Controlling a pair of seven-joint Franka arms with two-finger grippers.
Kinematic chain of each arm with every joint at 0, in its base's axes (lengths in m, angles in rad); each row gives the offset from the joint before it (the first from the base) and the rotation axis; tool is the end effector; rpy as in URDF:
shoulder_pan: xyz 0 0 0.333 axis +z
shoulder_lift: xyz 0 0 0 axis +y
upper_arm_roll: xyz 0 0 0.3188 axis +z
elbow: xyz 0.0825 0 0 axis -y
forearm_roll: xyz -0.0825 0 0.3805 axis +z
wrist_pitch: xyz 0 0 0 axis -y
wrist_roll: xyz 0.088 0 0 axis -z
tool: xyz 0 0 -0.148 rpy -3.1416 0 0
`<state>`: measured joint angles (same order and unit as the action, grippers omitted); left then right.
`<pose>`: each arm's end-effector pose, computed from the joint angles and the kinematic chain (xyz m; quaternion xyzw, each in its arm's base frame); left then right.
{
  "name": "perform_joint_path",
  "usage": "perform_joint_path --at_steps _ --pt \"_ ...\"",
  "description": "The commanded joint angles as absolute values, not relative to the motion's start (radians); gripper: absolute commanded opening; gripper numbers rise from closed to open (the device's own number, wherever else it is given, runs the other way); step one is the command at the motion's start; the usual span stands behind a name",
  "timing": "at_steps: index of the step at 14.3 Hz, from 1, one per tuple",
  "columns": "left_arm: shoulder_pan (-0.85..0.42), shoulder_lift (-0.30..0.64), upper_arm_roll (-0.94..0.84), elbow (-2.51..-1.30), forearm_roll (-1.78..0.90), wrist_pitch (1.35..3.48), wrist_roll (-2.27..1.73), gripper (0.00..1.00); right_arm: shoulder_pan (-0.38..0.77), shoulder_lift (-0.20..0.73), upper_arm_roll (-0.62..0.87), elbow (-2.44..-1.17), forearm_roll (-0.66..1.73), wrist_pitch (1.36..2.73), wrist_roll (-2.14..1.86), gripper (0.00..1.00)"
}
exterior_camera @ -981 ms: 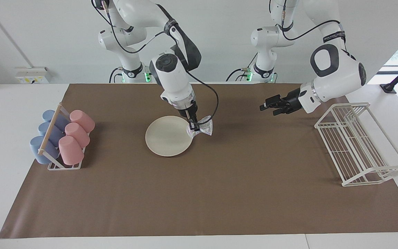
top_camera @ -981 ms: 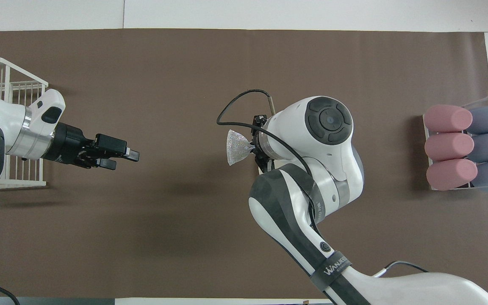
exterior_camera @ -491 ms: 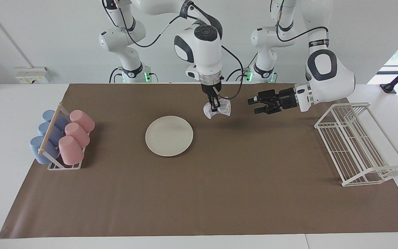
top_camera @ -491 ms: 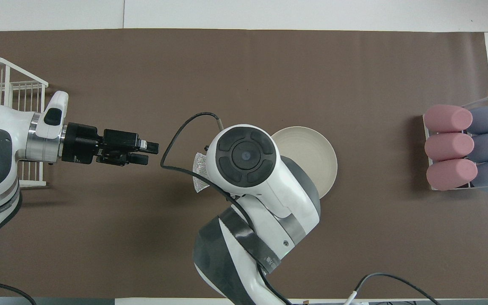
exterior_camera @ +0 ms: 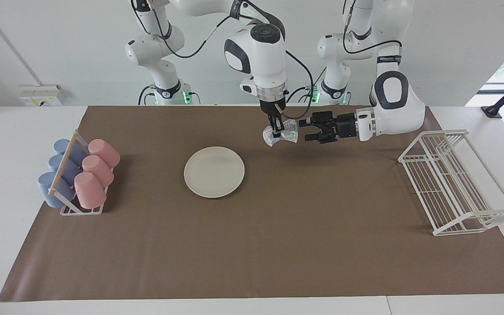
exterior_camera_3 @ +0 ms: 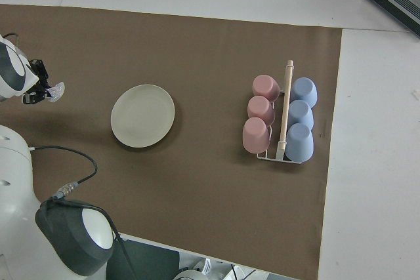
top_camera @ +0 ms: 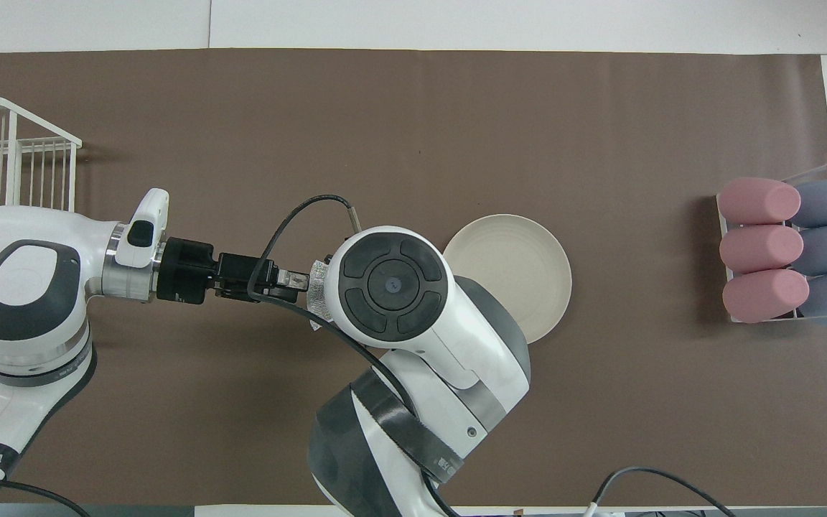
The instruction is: Wipe plate with sponge
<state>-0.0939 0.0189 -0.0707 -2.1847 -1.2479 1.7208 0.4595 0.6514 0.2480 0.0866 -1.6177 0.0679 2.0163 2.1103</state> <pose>0.4796 -0.2076 0.3933 0.8180 -0.0298 -0.1126 0.5633 0.4835 0.4426 0.4579 -0.7616 0.6422 0.0306 0.0809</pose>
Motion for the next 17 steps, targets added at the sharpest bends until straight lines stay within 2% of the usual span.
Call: perform_joint_path --at_steps 1,2,3,4,5,6,14,15,16,17 --pt "-0.133 0.009 -0.060 -2.209 -1.296 1.756 0.480 1.00 0.650 0.256 0.091 -1.595 0.041 2.005 2.141 0.00" --pt "-0.132 0.009 -0.060 -2.209 -1.296 1.756 0.480 0.98 0.652 0.256 0.091 -1.595 0.041 2.006 2.141 0.00" --pt "-0.132 0.009 -0.060 -2.209 -1.301 1.756 0.480 0.87 0.650 0.256 0.091 -1.595 0.041 2.008 2.141 0.00" --pt "-0.133 0.009 -0.060 -2.209 -1.319 1.761 0.479 0.63 0.650 0.256 0.091 -1.597 0.041 2.009 2.141 0.00" --pt "-0.141 0.009 -0.060 -2.209 -1.321 1.766 0.479 0.16 0.650 0.256 0.091 -1.597 0.041 2.010 2.141 0.00" --pt "-0.144 0.009 -0.060 -2.209 -1.321 1.766 0.474 0.00 0.650 0.256 0.091 -1.597 0.041 2.011 2.141 0.00" --pt "-0.141 0.008 -0.060 -2.209 -1.322 1.763 0.443 0.00 0.641 0.252 0.091 -1.600 0.040 2.011 2.122 0.00" --pt "-0.140 0.008 -0.060 -2.209 -1.322 1.763 0.442 0.00 0.640 0.239 0.091 -1.608 0.041 2.011 2.096 0.66" --pt "-0.138 0.008 -0.060 -2.209 -1.322 1.763 0.442 0.00 0.641 0.230 0.089 -1.621 0.043 2.019 2.073 1.00" --pt "-0.135 0.008 -0.060 -2.209 -1.322 1.760 0.442 0.00 0.640 0.224 0.090 -1.626 0.044 2.017 2.072 1.00"
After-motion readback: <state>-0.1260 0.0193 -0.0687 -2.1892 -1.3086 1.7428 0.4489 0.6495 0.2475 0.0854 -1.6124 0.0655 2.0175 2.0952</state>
